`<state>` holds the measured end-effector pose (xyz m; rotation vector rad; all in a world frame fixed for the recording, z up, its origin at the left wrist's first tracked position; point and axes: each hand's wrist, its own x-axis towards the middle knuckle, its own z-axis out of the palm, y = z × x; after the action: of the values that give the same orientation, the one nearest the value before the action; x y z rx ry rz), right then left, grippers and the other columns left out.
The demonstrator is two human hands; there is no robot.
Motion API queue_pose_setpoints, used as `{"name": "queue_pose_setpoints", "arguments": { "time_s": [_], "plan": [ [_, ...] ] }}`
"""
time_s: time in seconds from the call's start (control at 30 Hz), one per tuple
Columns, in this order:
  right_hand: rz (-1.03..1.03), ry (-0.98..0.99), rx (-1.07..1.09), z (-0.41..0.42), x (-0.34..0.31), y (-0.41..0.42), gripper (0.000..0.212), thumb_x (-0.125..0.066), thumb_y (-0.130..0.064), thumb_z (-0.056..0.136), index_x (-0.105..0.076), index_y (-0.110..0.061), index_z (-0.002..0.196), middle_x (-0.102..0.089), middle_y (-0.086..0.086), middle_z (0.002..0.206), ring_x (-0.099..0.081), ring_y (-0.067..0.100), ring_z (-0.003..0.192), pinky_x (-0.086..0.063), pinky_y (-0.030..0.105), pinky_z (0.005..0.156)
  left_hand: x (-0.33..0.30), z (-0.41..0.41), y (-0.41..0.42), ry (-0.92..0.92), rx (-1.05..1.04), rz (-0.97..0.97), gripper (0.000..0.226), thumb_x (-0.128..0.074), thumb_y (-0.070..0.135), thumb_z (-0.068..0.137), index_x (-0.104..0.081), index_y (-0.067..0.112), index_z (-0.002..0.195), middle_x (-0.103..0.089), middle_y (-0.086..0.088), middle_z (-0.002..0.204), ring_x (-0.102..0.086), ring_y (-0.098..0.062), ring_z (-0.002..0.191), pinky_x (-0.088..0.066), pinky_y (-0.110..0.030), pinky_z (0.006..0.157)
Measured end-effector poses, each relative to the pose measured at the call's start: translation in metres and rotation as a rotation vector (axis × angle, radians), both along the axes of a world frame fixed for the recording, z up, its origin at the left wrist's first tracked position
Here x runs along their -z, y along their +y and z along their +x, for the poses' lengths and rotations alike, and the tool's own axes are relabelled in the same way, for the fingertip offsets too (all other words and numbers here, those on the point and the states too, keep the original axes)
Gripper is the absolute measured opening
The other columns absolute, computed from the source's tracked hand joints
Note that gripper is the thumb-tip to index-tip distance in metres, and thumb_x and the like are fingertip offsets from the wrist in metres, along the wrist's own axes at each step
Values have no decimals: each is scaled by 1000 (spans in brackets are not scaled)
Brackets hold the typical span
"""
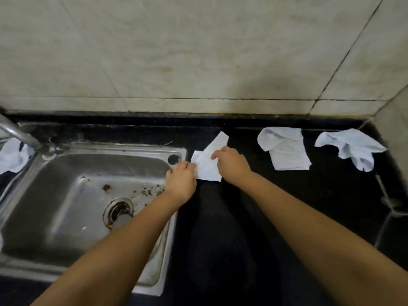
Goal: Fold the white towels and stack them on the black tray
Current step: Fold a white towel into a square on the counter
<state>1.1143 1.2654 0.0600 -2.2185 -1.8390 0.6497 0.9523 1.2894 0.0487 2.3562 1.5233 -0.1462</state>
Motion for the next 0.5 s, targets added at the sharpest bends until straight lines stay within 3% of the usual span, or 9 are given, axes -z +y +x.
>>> {"name": "queue_pose_setpoints", "arguments": {
  "time_s": [0.13,0.23,0.33,0.43,0.5],
  "plan": [
    [-103,-134,-121,3,20,28,43,-44,-11,93,-48,-21,135,-43,8,136,-39,27,126,-35,43,98,19,4,5,112,-16,-49,45,-49,29,92,-43,19,135,-39,-7,138,-32,-26,132,-25,-41,109],
    [-121,-179,-149,6,33,25,28,-48,-15,92,-58,-16,118,-48,8,126,-42,26,119,-37,43,98,26,3,7,86,-28,44,34,-48,29,94,-53,19,125,-44,-6,129,-37,-25,126,-27,-39,106],
    [-37,-131,-145,16,32,12,22,-44,-18,94,-61,-15,106,-54,5,114,-47,24,112,-34,41,101,24,0,9,-74,-21,124,24,-53,28,92,-63,17,111,-51,-4,118,-43,-23,117,-29,-35,99],
    [-18,32,-124,27,23,-9,21,-35,-18,98,-54,-11,103,-58,4,93,-53,23,98,-25,42,111,13,-1,11,-285,-46,132,16,-57,22,90,-65,12,100,-57,-3,110,-49,-22,107,-32,-34,94],
    [18,229,-50,32,8,-26,17,-37,-18,99,-50,-8,104,-61,8,84,-58,25,83,-43,37,92,1,1,12,-428,-98,73,13,-57,20,91,-65,12,96,-61,-3,101,-54,-23,99,-41,-37,90]
  ]
}}
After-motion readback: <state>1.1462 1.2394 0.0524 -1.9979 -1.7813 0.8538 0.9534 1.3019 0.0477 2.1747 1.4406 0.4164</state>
